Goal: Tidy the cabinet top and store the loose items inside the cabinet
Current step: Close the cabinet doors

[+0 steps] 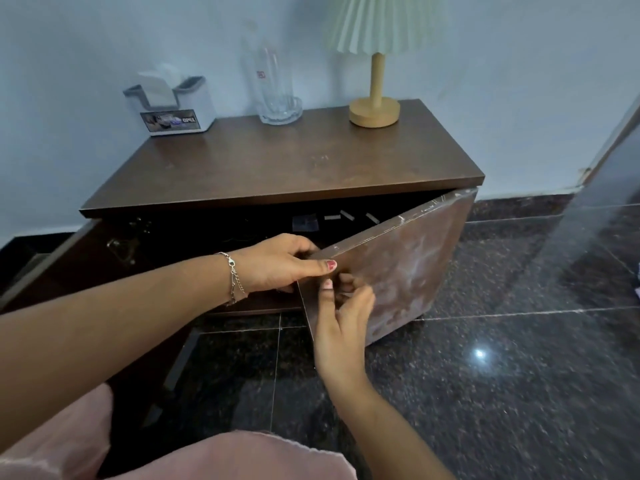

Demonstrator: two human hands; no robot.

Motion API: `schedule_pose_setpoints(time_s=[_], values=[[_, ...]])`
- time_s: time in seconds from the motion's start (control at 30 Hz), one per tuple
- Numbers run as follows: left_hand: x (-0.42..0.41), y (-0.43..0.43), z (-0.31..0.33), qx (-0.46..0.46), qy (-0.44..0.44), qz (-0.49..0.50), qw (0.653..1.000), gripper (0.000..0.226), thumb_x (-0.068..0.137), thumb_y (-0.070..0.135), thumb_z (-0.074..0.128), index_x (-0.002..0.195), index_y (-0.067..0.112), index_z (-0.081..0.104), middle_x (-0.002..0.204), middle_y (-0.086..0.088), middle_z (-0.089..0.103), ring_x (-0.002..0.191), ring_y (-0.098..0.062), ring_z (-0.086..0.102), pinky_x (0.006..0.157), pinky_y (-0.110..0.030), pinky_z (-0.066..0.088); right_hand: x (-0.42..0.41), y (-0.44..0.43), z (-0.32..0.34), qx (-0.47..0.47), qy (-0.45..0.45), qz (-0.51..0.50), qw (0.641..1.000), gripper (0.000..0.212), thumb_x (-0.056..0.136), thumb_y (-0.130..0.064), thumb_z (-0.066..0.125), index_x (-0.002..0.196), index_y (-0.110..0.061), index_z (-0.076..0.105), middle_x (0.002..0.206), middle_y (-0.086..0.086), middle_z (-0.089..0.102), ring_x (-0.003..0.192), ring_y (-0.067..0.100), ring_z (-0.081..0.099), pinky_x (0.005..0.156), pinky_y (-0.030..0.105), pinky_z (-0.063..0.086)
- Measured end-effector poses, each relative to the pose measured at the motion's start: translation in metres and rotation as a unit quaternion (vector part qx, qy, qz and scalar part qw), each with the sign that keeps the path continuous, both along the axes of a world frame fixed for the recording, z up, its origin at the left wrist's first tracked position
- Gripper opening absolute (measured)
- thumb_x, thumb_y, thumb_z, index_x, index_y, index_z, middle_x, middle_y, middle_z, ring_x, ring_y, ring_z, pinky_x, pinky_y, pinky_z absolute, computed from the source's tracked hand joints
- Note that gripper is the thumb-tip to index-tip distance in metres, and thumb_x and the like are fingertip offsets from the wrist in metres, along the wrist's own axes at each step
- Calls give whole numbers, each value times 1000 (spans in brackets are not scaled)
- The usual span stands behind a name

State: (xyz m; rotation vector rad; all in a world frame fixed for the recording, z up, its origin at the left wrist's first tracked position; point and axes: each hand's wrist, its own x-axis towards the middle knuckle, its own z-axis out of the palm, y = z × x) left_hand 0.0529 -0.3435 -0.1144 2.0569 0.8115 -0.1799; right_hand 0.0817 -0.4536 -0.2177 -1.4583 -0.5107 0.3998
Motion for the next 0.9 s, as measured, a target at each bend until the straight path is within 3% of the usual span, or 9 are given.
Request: schedule_pose_setpoints(time_s=[0.1, 0.23, 0.4, 0.57, 0.7, 0.9], values=[[-3, 21, -7, -10, -19, 45, 999, 26, 88, 29, 64, 111, 18, 60, 109, -4, 66, 103, -16, 64, 83, -30, 55, 5, 17, -5, -15, -21, 28, 999, 16, 96, -20, 52, 110, -22, 44, 115, -6, 46, 108, 7, 48, 94, 32, 44], [0, 33, -15, -33, -55, 114, 991, 15, 91, 21, 61, 105, 17, 57, 107, -4, 63, 100, -13, 61, 77, -24, 52, 17, 36, 0, -38, -52, 29, 998, 19, 92, -13, 54, 108, -19, 45, 111, 1, 52, 105, 17, 52, 94, 42, 46], [11, 42, -35, -31, -94, 196, 976, 21, 95, 30, 54, 106, 12, 55, 112, -14, 63, 105, -27, 62, 95, -43, 52, 26, 55, 7, -71, -75, 49, 993, 29, 89, -9, 56, 112, -20, 42, 114, 1, 50, 108, 18, 51, 93, 37, 46], [17, 47, -44, -47, -118, 230, 965, 26, 97, 21, 48, 104, 0, 60, 100, -22, 63, 91, -31, 59, 96, -56, 47, 34, 68, 13, -102, -84, 50, 990, 33, 87, -9, 57, 116, -15, 44, 117, 2, 48, 104, 12, 47, 82, 24, 39], [22, 49, -47, -43, -130, 244, 960, 32, 78, 12, 52, 107, 2, 60, 107, -25, 65, 100, -37, 64, 93, -52, 51, 38, 73, 19, -134, -95, 65, 984, 35, 88, -10, 55, 120, -12, 42, 123, 4, 46, 96, 8, 40, 78, 20, 33], [24, 42, -41, -60, -138, 235, 960, 33, 82, -2, 47, 113, 2, 57, 109, -25, 64, 102, -36, 64, 92, -48, 52, 41, 77, 24, -161, -103, 70, 979, 38, 86, -11, 55, 122, -13, 41, 126, 6, 47, 106, 19, 48, 81, 28, 38]])
